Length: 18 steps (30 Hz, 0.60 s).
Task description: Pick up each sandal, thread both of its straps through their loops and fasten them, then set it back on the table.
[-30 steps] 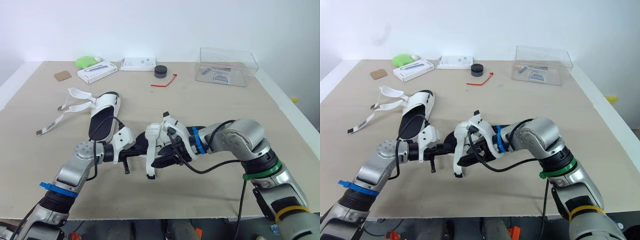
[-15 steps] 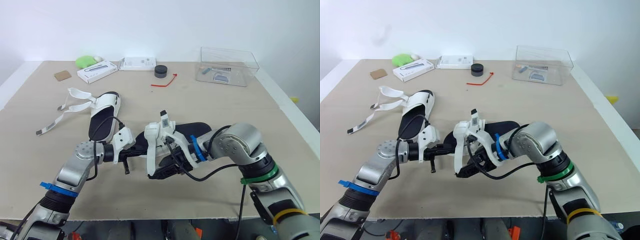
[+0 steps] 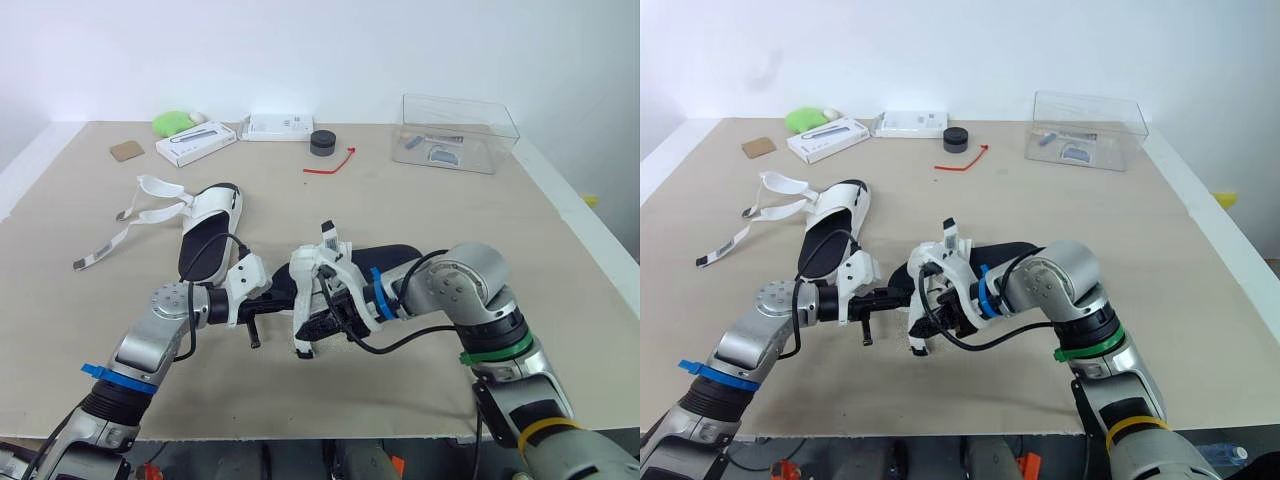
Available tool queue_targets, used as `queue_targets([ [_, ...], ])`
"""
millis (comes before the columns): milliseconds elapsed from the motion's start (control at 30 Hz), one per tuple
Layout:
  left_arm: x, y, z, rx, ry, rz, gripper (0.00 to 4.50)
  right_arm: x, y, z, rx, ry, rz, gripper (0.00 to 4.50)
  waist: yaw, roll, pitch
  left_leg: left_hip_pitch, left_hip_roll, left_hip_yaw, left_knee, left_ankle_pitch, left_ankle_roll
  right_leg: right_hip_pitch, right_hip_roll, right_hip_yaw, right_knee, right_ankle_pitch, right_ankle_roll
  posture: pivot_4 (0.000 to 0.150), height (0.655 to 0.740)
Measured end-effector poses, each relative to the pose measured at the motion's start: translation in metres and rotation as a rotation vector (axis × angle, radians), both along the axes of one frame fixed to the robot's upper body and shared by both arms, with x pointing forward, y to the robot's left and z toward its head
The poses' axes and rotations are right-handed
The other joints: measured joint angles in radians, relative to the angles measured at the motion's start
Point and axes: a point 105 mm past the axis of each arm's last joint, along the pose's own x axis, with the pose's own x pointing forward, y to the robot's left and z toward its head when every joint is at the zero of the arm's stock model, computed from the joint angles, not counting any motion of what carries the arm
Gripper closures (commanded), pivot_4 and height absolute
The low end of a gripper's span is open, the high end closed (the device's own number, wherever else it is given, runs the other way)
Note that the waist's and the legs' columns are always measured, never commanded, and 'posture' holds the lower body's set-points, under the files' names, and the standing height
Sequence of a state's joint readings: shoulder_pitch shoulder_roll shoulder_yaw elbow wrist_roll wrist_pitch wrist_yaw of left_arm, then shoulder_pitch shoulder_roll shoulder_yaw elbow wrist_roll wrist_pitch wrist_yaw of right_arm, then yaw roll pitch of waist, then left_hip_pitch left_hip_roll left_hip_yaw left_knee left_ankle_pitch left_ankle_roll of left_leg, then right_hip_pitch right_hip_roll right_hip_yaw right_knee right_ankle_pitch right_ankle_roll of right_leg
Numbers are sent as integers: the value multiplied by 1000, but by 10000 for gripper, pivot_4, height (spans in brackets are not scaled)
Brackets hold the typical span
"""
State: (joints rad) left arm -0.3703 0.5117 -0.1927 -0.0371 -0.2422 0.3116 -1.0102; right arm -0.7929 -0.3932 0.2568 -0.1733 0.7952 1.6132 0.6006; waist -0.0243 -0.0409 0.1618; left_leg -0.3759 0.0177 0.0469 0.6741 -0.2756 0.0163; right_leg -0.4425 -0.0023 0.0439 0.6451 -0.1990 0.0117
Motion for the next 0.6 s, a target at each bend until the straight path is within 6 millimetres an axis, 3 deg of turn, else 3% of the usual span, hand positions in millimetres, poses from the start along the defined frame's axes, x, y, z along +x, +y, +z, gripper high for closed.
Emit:
queue_targets([
  [200,-1,2,-1,3,-3,0,45000,1,-12,14,34,27,6,44261,0,0,0,0,0,0,0,0,0,0,0,0,0,0,0,1500,7400],
  [367,0,1,0,5,-5,-1,45000,26,0,69,111,-23,0,44261,-5,1,0,1,0,-1,0,0,0,0,1,0,0,1,0,1500,7400],
  [600,0,-4,0,-6,-4,-17,45000,49,7,75,90,-16,-64,44261,-1,1,0,-2,-3,-1,-1,0,1,0,-3,-1,-2,2,-4,1500,7400],
])
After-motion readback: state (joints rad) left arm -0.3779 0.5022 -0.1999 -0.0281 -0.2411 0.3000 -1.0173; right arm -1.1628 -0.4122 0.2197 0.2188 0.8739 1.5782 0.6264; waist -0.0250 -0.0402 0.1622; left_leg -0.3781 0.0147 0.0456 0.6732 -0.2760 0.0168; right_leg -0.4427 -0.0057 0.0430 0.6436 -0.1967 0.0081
